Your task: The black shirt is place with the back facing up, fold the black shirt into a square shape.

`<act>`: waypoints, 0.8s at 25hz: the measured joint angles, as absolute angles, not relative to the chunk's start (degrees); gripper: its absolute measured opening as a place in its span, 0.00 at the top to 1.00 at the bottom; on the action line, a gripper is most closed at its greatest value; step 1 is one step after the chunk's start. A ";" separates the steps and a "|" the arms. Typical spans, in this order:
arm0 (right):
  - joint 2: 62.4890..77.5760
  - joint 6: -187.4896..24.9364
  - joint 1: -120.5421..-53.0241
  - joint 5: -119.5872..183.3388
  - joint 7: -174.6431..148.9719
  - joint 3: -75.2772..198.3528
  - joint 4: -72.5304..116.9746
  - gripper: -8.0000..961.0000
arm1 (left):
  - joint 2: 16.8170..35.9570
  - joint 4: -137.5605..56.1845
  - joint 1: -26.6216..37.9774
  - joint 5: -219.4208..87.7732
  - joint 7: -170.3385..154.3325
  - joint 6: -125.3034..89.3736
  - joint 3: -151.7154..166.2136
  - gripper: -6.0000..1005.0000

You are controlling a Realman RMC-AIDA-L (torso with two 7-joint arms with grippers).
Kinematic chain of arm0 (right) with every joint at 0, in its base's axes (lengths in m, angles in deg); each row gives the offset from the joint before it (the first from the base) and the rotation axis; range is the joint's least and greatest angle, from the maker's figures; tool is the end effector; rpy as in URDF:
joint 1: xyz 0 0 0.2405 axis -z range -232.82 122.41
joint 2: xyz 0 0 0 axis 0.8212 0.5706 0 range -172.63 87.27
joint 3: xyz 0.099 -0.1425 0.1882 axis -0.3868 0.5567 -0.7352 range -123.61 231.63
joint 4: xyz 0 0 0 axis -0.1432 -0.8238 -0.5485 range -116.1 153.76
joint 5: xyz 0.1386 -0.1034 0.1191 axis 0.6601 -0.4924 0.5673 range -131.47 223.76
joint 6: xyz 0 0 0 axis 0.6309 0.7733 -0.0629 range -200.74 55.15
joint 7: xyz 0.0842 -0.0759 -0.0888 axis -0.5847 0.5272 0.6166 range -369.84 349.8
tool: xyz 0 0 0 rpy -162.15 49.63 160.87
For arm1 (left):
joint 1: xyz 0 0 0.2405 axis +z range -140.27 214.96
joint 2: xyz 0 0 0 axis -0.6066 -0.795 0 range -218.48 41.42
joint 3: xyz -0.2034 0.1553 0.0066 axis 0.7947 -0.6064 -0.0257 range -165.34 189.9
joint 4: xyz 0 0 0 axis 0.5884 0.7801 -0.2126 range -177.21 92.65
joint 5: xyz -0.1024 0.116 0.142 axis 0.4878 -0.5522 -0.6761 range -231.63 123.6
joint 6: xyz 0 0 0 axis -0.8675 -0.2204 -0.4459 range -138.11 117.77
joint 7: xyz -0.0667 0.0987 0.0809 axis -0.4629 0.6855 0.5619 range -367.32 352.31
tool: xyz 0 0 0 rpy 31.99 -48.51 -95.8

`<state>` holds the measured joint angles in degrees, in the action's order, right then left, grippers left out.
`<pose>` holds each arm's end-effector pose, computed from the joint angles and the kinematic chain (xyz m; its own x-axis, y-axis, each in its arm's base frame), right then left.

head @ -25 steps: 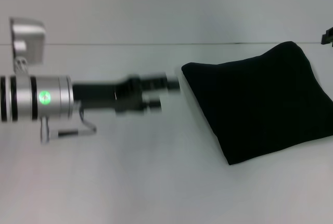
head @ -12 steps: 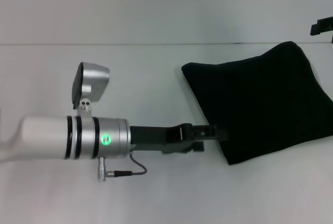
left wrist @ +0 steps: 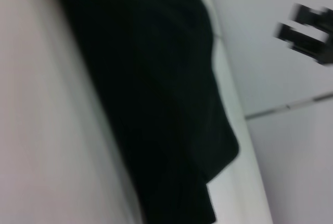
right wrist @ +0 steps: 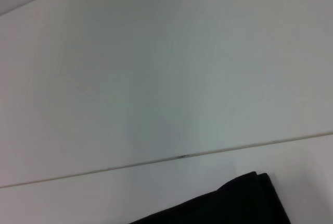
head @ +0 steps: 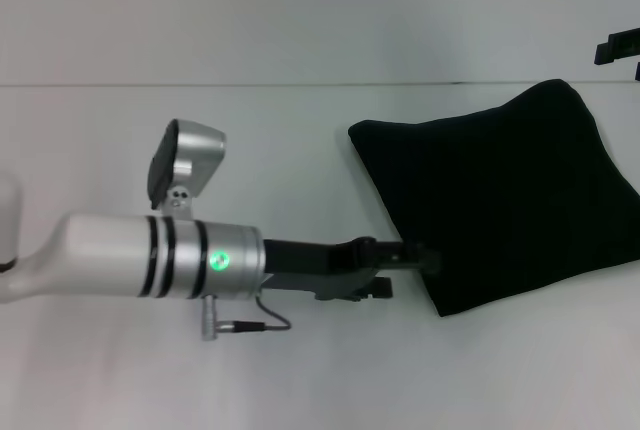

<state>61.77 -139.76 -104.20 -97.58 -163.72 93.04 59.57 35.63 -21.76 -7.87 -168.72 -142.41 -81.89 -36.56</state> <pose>0.2488 0.4681 0.1310 0.2631 -0.7876 -0.5572 -0.9376 -0.0726 -0.3402 -0.1952 0.3514 -0.1065 0.1104 0.9653 0.2365 0.9355 -0.1813 0.3034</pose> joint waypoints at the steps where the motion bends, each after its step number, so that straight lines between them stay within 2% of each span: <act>1: 61.76 -139.77 -104.22 -97.57 -163.72 93.03 59.58 0.25 | 35.70 -22.67 -8.57 -168.68 -143.87 -80.78 -36.58 0.06; 20: 61.98 -139.37 -105.06 -95.83 -161.86 93.08 59.70 0.25 | 36.30 -33.48 -15.23 -165.40 -157.15 -67.86 -35.98 0.08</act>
